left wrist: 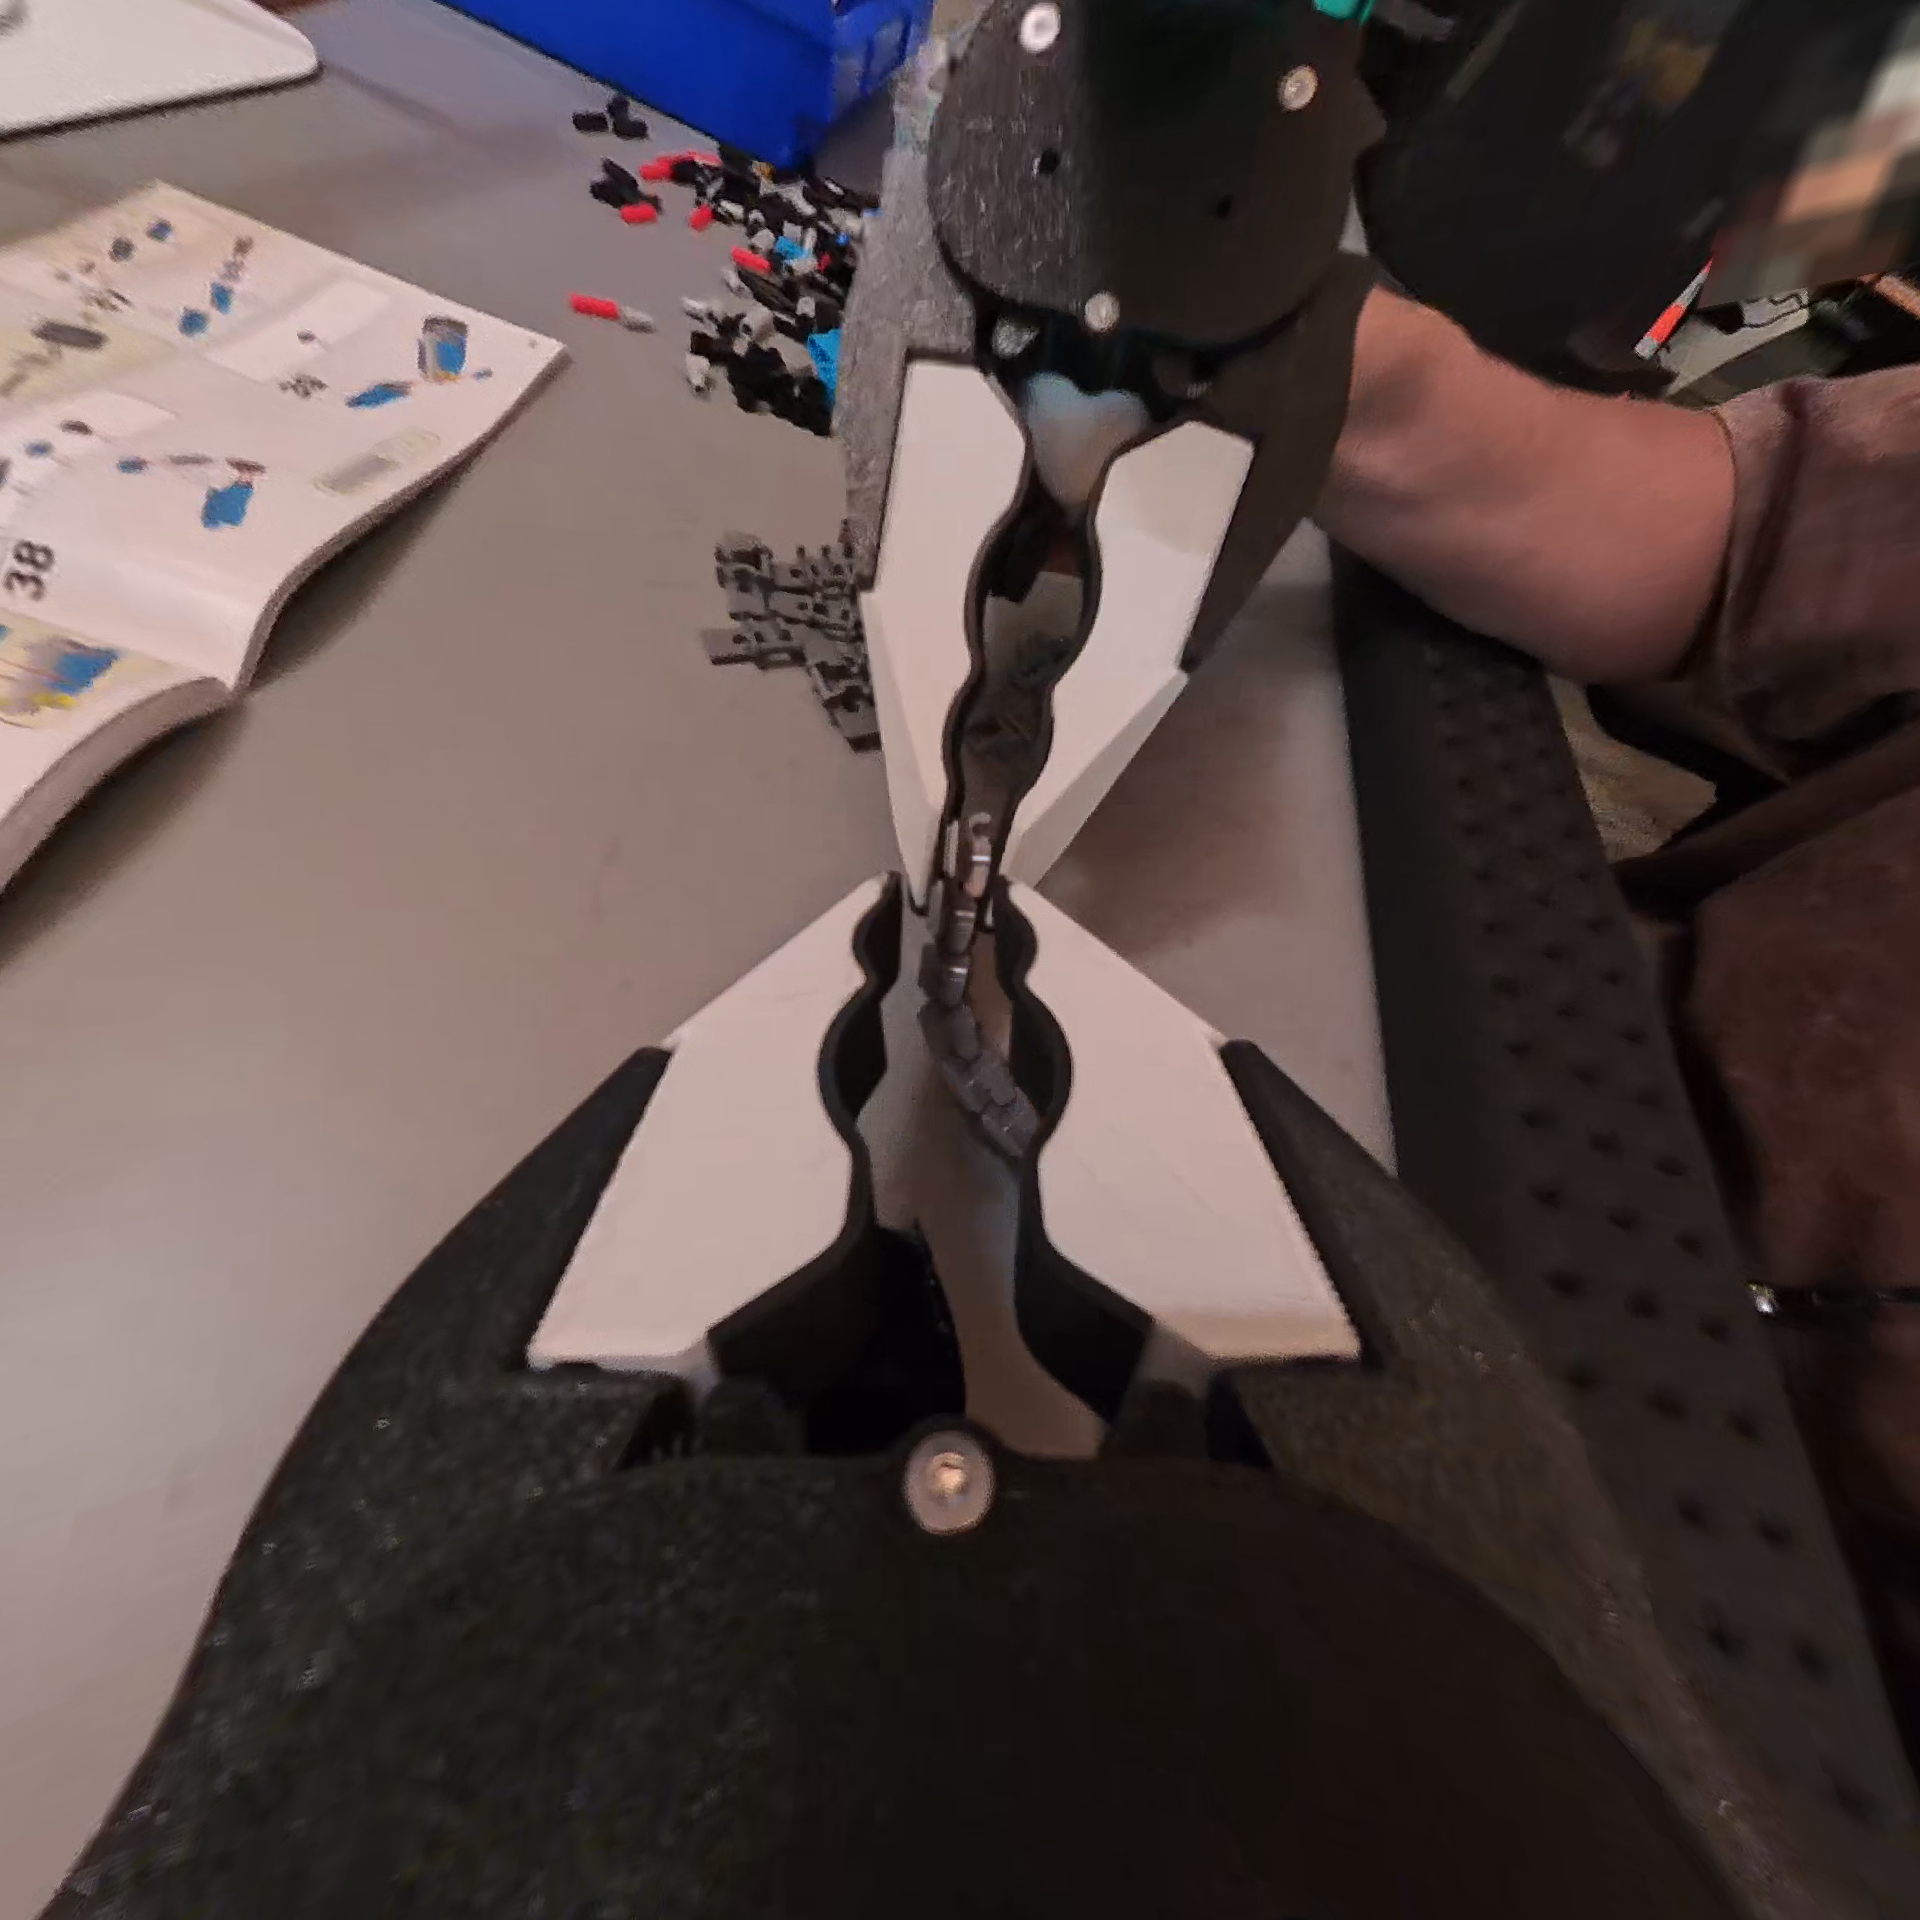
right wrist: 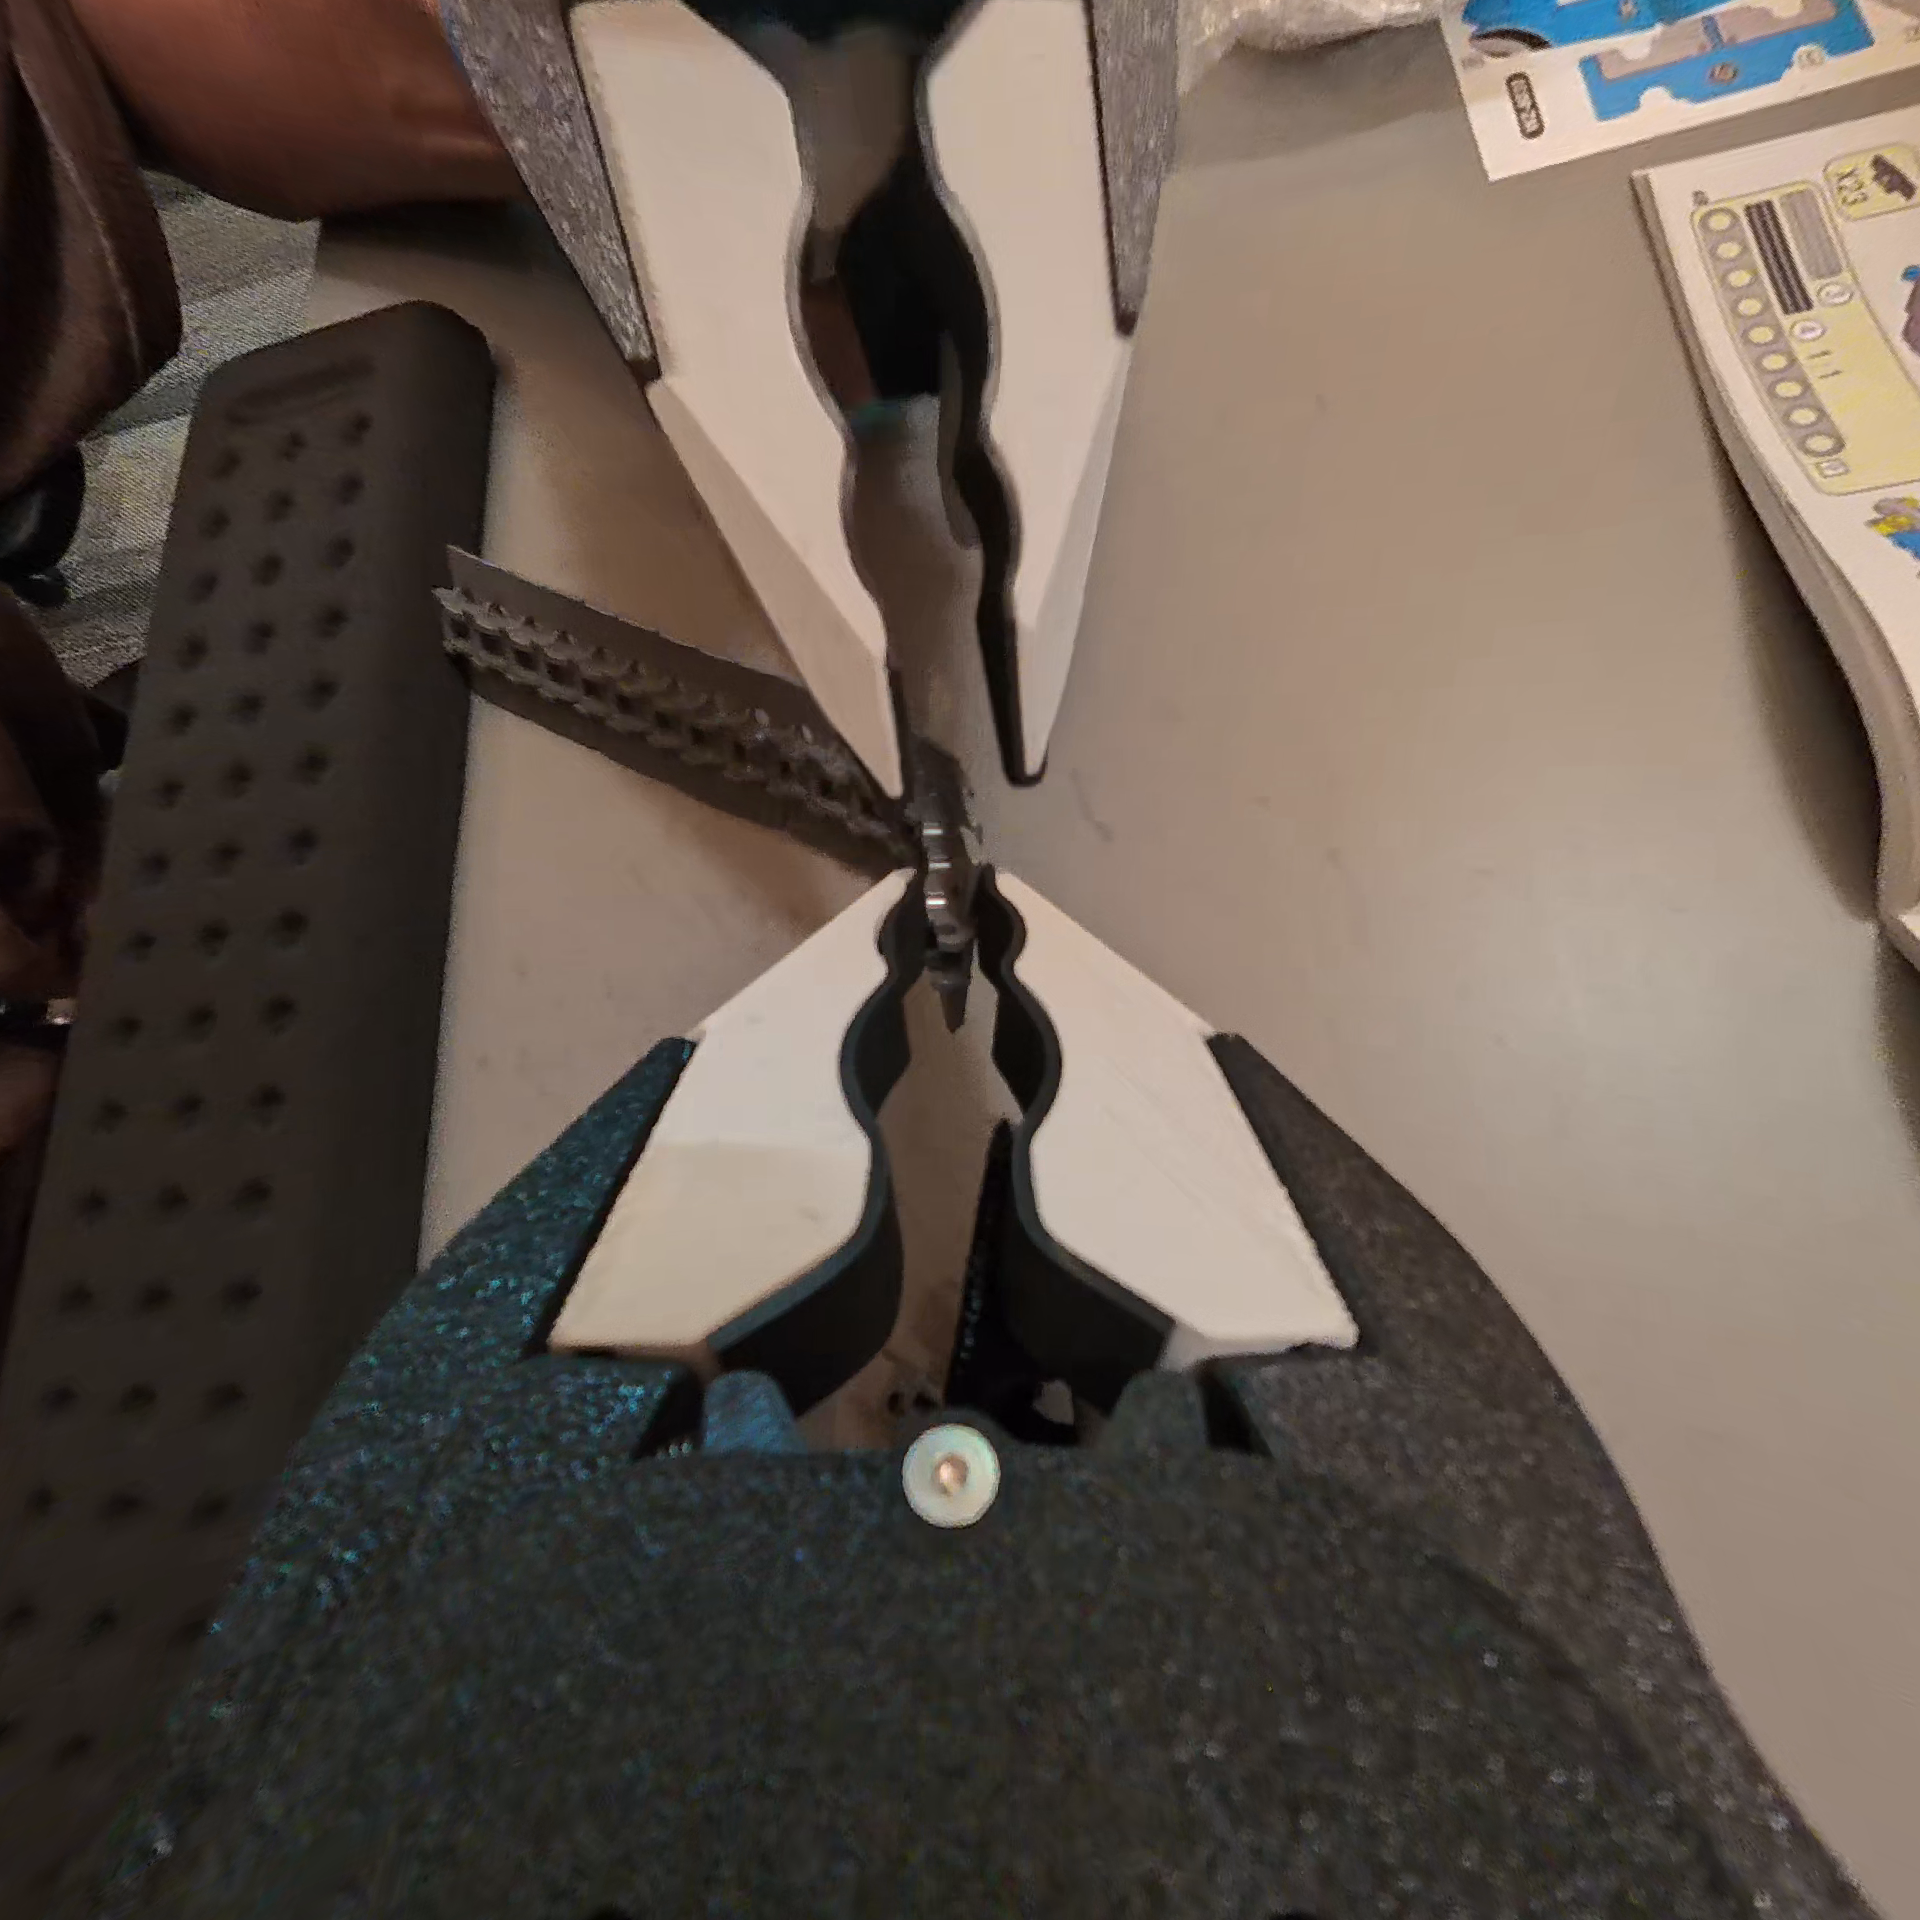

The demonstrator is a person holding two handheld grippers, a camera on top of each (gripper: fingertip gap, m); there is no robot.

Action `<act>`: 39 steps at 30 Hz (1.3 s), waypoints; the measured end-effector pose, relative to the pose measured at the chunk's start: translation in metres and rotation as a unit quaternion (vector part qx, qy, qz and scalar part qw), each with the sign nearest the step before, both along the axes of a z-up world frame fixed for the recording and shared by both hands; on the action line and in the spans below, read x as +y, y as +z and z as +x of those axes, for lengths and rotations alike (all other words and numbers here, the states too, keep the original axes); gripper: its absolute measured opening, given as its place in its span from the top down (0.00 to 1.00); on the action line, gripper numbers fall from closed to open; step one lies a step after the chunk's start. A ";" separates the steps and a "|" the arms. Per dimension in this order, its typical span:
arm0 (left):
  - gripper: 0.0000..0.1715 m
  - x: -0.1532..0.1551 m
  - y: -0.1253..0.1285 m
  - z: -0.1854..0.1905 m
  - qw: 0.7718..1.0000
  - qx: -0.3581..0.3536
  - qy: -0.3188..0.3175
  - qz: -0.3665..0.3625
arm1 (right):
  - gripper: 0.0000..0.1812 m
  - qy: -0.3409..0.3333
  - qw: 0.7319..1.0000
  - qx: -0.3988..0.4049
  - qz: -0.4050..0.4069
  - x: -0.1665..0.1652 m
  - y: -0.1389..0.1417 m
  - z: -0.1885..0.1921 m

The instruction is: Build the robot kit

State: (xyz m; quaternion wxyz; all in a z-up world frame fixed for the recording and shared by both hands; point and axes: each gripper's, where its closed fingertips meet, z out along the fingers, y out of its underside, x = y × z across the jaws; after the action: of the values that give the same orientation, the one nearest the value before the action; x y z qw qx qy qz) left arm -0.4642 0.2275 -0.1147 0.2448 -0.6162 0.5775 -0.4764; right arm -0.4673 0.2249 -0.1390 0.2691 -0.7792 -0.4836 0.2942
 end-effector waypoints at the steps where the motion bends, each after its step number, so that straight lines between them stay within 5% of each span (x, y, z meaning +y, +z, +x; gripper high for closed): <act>1: 0.90 -0.002 0.001 -0.001 1.000 0.000 -0.005 0.006 | 0.95 0.001 1.000 0.003 0.000 0.000 0.000 -0.001; 15: 0.99 -0.002 -0.003 0.001 0.999 -0.004 0.001 0.045 | 0.95 0.000 0.999 0.020 0.046 0.004 0.007 -0.009; 27: 0.99 0.014 0.019 -0.006 0.996 -0.070 0.008 -0.062 | 0.86 -0.022 0.987 0.156 -0.030 0.010 0.031 -0.002; 39: 0.99 0.003 0.029 -0.006 0.985 -0.105 -0.022 -0.133 | 0.94 0.021 0.966 0.230 -0.114 -0.003 0.036 -0.008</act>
State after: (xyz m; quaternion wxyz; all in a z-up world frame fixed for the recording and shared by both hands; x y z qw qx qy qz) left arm -0.4699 0.2306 -0.0855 0.2093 -0.5772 0.4933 -0.6162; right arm -0.4753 0.2220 -0.1029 0.2763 -0.7055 -0.3881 0.5247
